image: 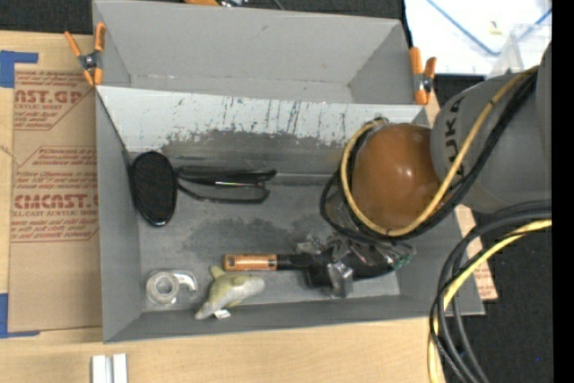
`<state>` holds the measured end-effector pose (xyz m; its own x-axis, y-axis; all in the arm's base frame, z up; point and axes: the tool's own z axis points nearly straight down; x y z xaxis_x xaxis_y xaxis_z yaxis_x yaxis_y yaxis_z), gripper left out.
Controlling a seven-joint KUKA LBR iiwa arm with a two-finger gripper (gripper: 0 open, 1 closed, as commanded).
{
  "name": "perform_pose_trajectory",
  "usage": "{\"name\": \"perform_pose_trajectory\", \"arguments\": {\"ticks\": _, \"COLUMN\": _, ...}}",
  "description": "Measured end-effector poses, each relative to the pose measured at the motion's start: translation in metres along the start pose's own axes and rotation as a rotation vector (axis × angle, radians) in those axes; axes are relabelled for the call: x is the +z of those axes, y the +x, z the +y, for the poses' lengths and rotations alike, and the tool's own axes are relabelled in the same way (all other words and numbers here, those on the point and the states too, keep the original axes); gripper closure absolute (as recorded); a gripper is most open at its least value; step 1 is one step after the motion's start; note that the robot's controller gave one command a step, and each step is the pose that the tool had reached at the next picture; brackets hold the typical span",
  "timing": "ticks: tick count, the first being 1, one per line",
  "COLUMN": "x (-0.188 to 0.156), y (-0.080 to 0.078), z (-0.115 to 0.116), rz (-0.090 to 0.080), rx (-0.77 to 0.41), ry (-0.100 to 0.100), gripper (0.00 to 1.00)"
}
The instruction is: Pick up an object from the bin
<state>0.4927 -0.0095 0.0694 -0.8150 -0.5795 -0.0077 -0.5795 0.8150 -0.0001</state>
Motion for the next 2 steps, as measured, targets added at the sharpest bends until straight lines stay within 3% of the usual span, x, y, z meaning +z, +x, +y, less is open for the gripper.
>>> {"name": "perform_pose_trajectory", "arguments": {"ticks": 2, "x": 0.0002, "y": 0.0121, "z": -0.0117, "rz": 0.0, "rx": 0.031, "ry": -0.003, "gripper": 1.0}}
